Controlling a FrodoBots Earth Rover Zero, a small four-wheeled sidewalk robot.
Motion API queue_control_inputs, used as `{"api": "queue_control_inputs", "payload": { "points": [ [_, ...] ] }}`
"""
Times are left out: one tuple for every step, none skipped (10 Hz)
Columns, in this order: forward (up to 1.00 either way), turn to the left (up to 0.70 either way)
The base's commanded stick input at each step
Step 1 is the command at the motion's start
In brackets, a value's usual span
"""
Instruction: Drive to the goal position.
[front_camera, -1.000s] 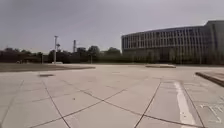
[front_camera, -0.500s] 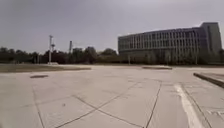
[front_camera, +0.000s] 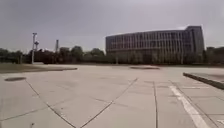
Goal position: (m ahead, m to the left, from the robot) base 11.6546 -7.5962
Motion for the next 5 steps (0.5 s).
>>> {"api": "queue_control_inputs", "payload": {
  "points": [
    [1.00,-0.36],
    [1.00,-0.23],
    [1.00,0.00],
    [1.00,-0.02],
    [1.00,-0.12]
  ]
}}
